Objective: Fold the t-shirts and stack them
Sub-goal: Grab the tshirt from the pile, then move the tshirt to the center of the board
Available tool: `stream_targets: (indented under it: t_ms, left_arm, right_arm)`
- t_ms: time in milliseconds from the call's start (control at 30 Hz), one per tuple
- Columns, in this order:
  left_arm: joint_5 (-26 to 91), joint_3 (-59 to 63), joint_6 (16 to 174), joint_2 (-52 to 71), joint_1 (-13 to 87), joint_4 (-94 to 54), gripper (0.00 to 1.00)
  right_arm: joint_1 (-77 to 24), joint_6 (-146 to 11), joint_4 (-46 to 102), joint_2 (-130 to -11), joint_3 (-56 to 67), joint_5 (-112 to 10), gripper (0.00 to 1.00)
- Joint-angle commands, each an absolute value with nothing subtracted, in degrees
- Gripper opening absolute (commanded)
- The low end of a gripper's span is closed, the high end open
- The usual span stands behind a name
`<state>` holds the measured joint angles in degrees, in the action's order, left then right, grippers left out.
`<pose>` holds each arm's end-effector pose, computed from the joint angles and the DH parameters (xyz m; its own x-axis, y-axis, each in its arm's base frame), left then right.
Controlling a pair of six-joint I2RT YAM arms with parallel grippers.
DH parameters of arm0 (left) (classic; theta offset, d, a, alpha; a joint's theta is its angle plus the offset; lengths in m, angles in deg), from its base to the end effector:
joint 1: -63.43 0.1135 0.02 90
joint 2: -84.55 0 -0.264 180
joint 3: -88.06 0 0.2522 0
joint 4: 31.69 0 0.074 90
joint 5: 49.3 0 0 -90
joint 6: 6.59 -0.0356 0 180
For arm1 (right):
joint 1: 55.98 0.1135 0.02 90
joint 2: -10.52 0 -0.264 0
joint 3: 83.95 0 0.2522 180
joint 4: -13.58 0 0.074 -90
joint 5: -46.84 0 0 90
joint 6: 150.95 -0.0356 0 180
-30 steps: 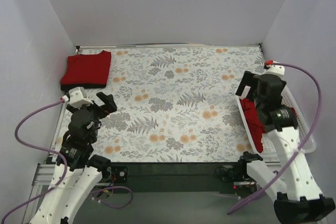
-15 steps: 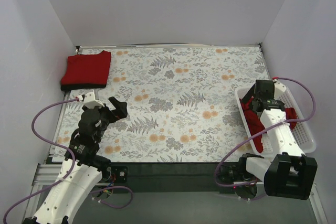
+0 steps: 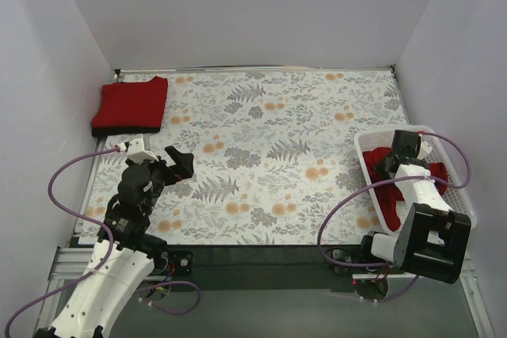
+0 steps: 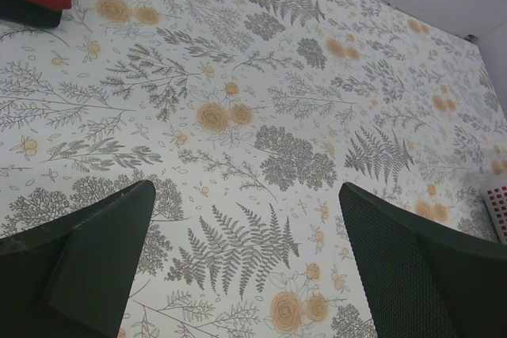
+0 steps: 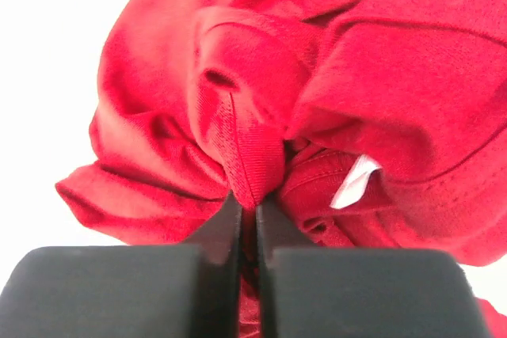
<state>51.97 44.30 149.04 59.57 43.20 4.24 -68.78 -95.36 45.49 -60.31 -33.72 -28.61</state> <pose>0.1183 -0.0362 0.2741 -0.2635 -0.8550 -0.4468 -0.1844 0.4992 -0.8466 0.2276 -0.0609 0.1881 -0.4329 0.6593 -0.6148 0.7372 0.6514 0.1795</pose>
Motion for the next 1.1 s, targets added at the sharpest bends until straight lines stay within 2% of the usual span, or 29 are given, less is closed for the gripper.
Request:
stream_targets:
  t_ms: [0, 200, 300, 567, 700, 767, 867, 1067]
  left_arm:
    - [51.0, 44.1, 148.5, 59.3, 43.0, 3.4, 0.95]
    - [50.4, 44.1, 148.2, 58.3, 43.0, 2.9, 0.95]
    - [50.3, 44.1, 148.1, 58.0, 43.0, 2.8, 0.95]
    - [50.3, 44.1, 148.1, 58.2, 43.0, 2.8, 0.95]
    - [50.5, 44.1, 148.1, 58.4, 43.0, 2.8, 0.95]
    - [50.5, 44.1, 148.0, 58.5, 43.1, 2.8, 0.95]
    - [50.5, 44.2, 148.0, 59.0, 43.0, 2.8, 0.95]
    - [49.8, 44.2, 147.8, 58.4, 43.0, 2.5, 0.95]
  right_arm:
    - [-69.1, -89.4, 45.9, -56.6, -29.8, -30.0, 0.02]
    - [-66.5, -81.7, 51.4, -52.3, -14.8, -29.3, 0.01]
    - [-58.4, -76.7, 49.6, -53.1, -3.9, -30.5, 0.01]
    - [-35.0, -64.7, 49.0, -70.1, 36.6, -38.3, 0.01]
    - [-26.0, -61.9, 46.9, -77.6, 49.6, -42.5, 0.01]
    - [-23.4, -62.6, 45.0, -78.9, 49.2, -45.4, 0.01]
    - [-21.5, -65.8, 40.4, -76.2, 40.6, -50.8, 0.01]
    - [-19.5, -75.6, 34.5, -61.0, 3.8, -41.7, 0.04]
